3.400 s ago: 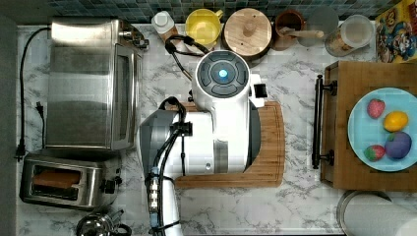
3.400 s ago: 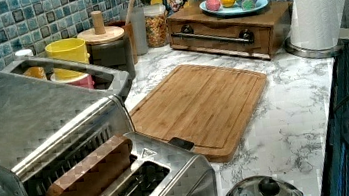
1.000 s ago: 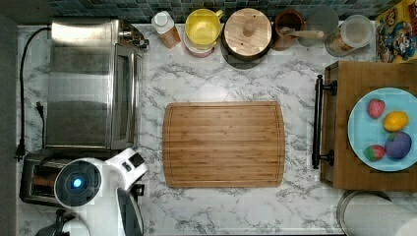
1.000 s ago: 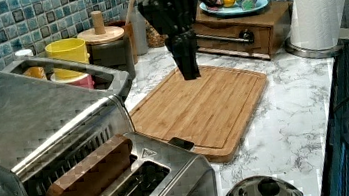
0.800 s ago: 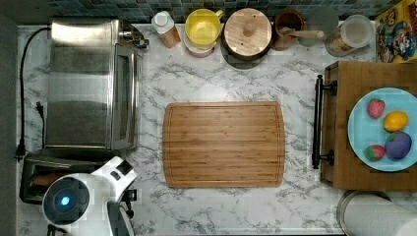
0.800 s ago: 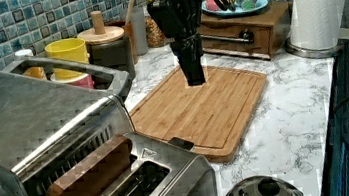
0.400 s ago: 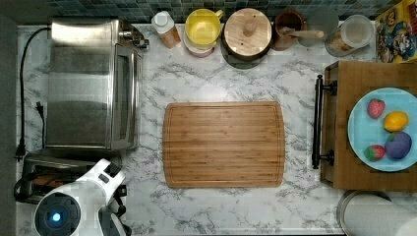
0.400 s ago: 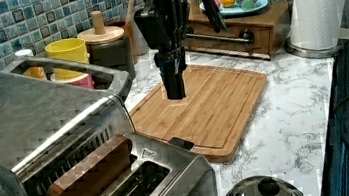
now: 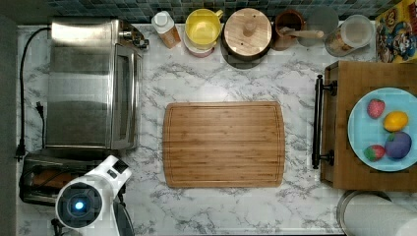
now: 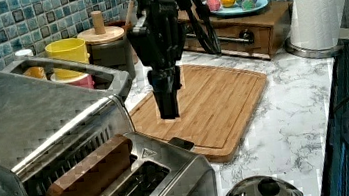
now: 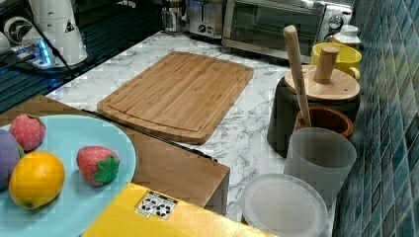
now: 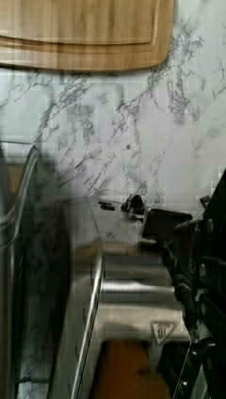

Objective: Turn on the toaster.

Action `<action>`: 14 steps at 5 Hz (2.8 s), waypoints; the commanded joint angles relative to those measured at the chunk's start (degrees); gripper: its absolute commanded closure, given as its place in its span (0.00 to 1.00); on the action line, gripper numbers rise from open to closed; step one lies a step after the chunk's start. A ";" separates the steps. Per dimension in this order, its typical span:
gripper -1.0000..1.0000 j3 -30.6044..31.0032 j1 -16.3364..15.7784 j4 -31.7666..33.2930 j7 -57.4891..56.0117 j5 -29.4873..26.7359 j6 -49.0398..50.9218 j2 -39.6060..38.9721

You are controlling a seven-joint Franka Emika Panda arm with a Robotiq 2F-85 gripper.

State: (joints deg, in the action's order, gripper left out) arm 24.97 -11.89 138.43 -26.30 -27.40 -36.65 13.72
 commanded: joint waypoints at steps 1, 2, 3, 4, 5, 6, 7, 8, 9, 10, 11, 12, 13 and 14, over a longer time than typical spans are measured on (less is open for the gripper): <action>1.00 -0.49 -0.36 3.68 -5.83 -1.95 -2.14 -0.66; 1.00 -2.40 -2.04 5.00 -9.19 -6.87 -4.20 1.21; 1.00 -2.40 -1.64 4.55 -9.98 -7.61 -4.44 0.95; 1.00 -2.04 -0.77 4.13 -10.10 -8.14 -4.23 0.63; 1.00 -2.47 -1.38 3.33 -9.96 -7.45 -4.09 -0.81; 1.00 -3.75 -2.79 3.44 -10.38 -8.80 -4.26 -0.63; 1.00 -2.72 -1.92 3.09 -11.45 -10.18 -4.38 -0.38; 1.00 -2.76 -1.77 1.68 -10.92 -9.36 -3.17 -2.34; 1.00 -3.34 -3.00 3.52 -13.61 -14.67 -6.57 1.00; 1.00 -0.94 -2.64 0.93 -10.93 -11.95 -8.73 -3.14; 1.00 0.76 -1.84 -3.06 -6.76 -5.53 -6.52 -9.33; 1.00 1.21 -1.56 -3.87 -2.40 0.48 -4.72 -14.03; 1.00 0.61 -1.65 -3.07 0.07 3.91 -4.58 -17.24; 1.00 1.20 -3.57 2.62 5.08 8.29 -9.51 -17.99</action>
State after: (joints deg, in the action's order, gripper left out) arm 24.37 -12.63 136.86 -26.69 -24.12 -44.62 -2.44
